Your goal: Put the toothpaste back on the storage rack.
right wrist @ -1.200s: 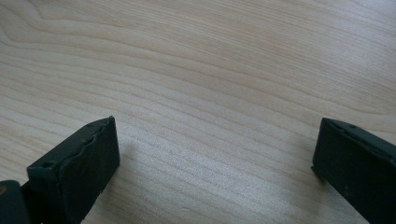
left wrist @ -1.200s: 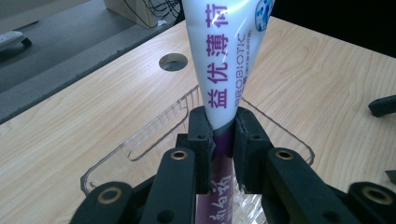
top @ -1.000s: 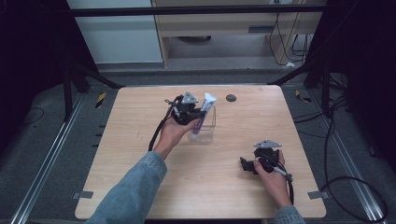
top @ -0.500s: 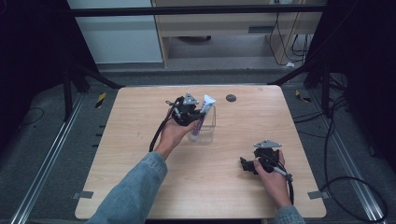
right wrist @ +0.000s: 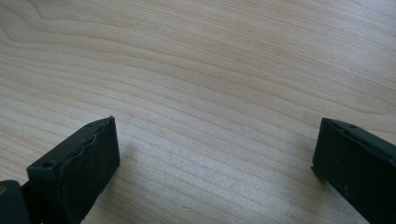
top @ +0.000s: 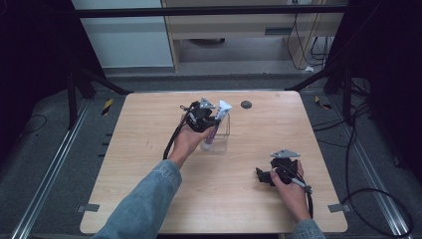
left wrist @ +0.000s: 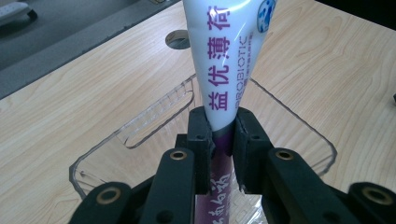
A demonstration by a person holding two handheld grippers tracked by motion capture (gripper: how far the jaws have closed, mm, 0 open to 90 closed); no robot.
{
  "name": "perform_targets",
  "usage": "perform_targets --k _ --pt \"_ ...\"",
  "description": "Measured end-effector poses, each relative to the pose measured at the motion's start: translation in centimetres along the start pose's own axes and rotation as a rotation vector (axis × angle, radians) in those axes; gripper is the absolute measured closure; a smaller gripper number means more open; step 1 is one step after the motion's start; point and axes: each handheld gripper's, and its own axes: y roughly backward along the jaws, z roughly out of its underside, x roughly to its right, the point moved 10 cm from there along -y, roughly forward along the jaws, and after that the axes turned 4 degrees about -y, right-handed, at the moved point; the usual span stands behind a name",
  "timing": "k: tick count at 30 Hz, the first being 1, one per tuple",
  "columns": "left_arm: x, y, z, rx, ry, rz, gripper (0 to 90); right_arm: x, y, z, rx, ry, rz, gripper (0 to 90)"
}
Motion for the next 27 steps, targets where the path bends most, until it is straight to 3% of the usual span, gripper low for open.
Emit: perform_targets --k 8,27 --pt "-0.2 -0.5 -0.3 -0.027 0.036 -0.003 77.7 0.0 0.0 0.0 0.000 0.000 0.000 0.7" --pt "-0.1 -1.5 -0.5 -0.049 0.046 0.003 77.4 0.0 0.0 0.0 0.000 -0.001 -0.001 0.8"
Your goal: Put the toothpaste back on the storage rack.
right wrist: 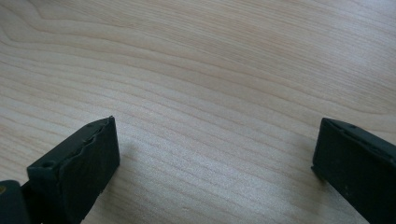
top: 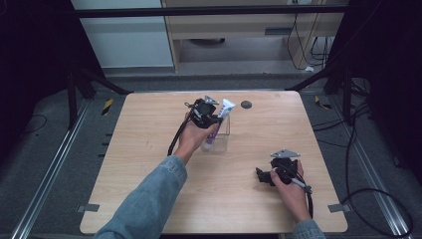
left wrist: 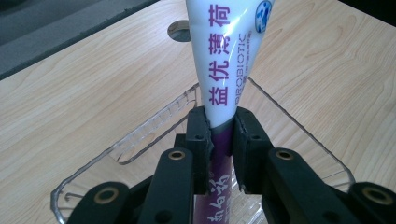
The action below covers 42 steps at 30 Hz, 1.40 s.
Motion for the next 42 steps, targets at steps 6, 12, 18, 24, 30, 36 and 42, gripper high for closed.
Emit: perform_targets --k 6,12,18,24,30,36,42 --pt "0.1 -0.1 -0.1 0.001 -0.004 0.006 76.9 0.0 0.0 0.0 0.000 0.001 0.000 0.7" --pt "0.1 0.2 -0.4 0.033 0.023 0.030 74.9 0.0 0.0 0.0 0.001 0.001 0.001 0.8" --pt "0.0 0.7 -0.6 0.056 0.023 0.037 73.0 0.0 0.0 0.0 -0.001 0.001 0.000 0.8" --pt "-0.5 1.7 -1.1 0.089 0.020 0.023 73.7 0.0 0.0 0.0 -0.001 -0.001 0.000 0.8" --pt "-0.7 2.5 -1.0 0.088 0.007 0.018 73.6 0.0 0.0 0.0 0.000 0.003 0.003 0.7" --pt "-0.9 3.4 -0.9 0.085 -0.017 0.011 73.3 0.0 0.0 0.0 0.000 0.003 0.002 0.8" --pt "-1.0 4.3 -0.9 0.090 -0.020 0.012 72.3 0.0 0.0 0.0 0.000 0.003 0.002 0.8"
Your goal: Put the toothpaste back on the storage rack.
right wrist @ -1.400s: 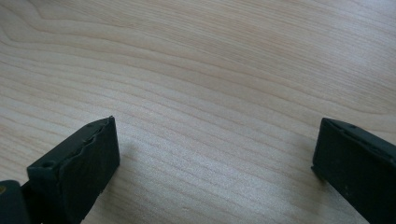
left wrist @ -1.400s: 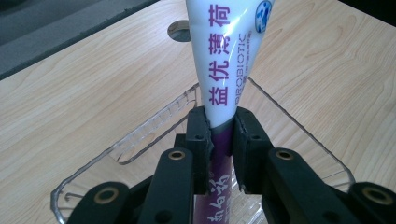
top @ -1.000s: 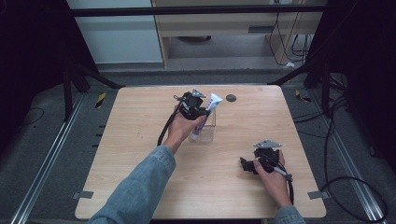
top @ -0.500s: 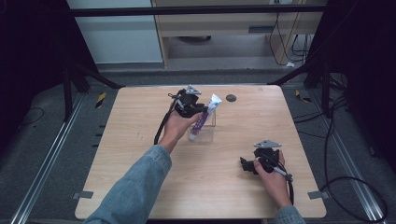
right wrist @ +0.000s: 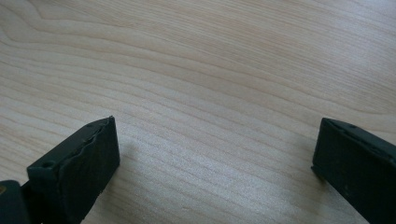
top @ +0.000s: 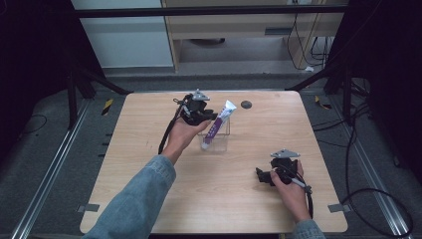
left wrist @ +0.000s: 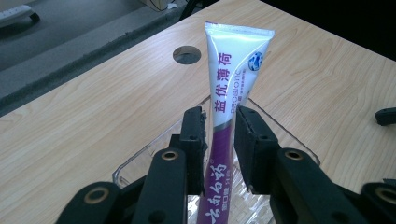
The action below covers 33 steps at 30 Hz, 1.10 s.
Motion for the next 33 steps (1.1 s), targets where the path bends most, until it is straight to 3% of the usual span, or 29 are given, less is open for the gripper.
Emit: perform_targets --k 15,33 --pt "0.0 1.5 0.8 -0.015 -0.030 0.000 64.1 0.0 0.0 0.0 0.001 0.000 -0.001 0.8" --pt "-0.1 3.2 1.5 -0.020 -0.056 -0.023 35.3 0.0 0.0 0.0 0.001 0.000 0.000 0.8"
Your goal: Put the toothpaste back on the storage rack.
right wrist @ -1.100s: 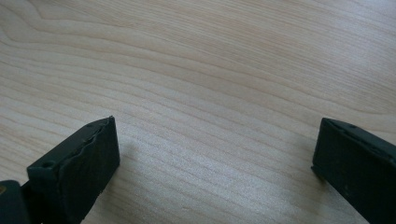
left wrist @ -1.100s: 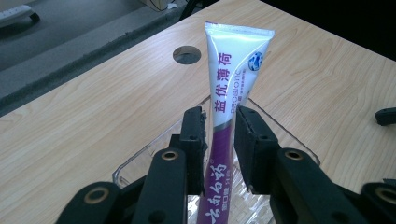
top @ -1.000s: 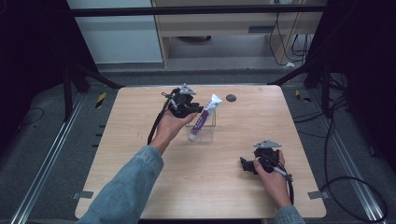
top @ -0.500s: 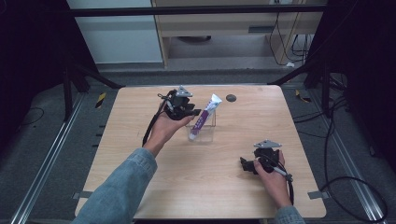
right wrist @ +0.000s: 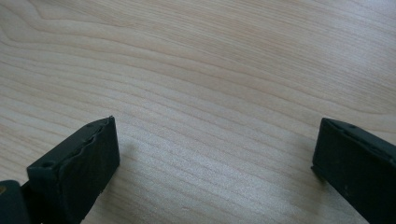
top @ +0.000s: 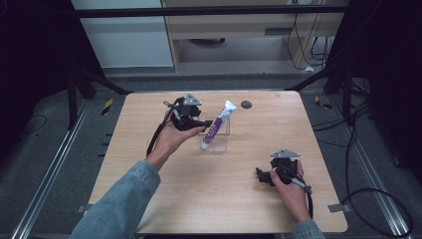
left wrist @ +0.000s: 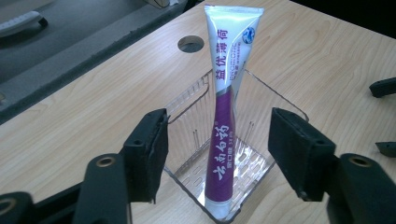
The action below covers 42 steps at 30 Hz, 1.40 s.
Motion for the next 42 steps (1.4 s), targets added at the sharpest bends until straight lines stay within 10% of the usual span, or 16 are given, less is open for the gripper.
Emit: perform_targets --k 15,42 --pt "0.2 1.8 1.3 -0.003 0.018 0.002 9.9 0.0 0.0 0.0 -0.001 0.000 0.000 0.8" --pt "-0.2 4.6 6.2 -0.021 0.038 -0.005 5.7 0.0 0.0 0.0 0.000 0.000 0.000 0.8"
